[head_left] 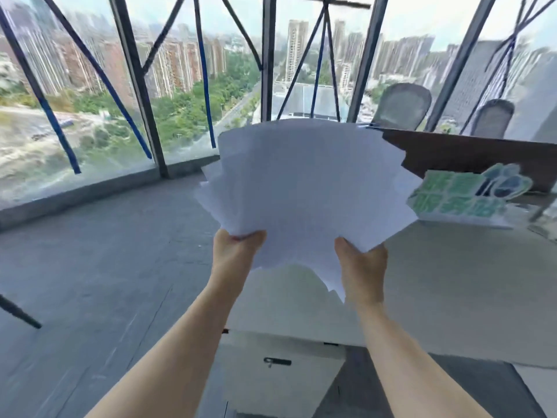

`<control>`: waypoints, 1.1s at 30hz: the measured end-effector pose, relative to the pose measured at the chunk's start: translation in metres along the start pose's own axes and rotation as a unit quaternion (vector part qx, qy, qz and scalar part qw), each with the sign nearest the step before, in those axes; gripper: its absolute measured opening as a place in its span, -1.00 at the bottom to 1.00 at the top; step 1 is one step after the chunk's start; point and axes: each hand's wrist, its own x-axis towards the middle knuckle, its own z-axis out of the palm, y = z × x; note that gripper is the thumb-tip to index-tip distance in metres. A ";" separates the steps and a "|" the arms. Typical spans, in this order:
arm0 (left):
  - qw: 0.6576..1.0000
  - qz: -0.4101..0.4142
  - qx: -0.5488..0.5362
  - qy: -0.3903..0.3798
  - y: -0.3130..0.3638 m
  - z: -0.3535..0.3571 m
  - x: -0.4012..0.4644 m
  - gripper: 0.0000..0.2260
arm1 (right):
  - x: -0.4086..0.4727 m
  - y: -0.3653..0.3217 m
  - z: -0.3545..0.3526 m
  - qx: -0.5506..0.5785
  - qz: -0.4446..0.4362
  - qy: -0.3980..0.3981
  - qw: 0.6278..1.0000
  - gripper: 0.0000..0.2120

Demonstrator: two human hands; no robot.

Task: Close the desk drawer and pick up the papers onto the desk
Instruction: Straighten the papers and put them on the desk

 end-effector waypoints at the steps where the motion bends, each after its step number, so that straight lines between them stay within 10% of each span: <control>1: 1.000 -0.001 0.002 0.000 -0.016 0.008 0.011 -0.89 | 0.012 0.017 -0.004 -0.001 0.007 -0.009 1.000 -0.85; 6: 0.995 -0.091 0.042 -0.014 -0.116 0.029 0.031 -0.59 | 0.050 0.119 -0.043 -0.022 0.106 -0.052 0.993 -0.66; 25: 0.975 -0.154 0.150 -0.054 -0.109 0.074 0.207 -0.80 | 0.225 0.143 0.034 -0.169 0.239 -0.130 0.947 -0.84; 33: 0.918 -0.255 0.302 -0.035 -0.165 0.039 0.268 -0.71 | 0.252 0.229 0.083 -0.253 0.346 -0.192 0.883 -0.77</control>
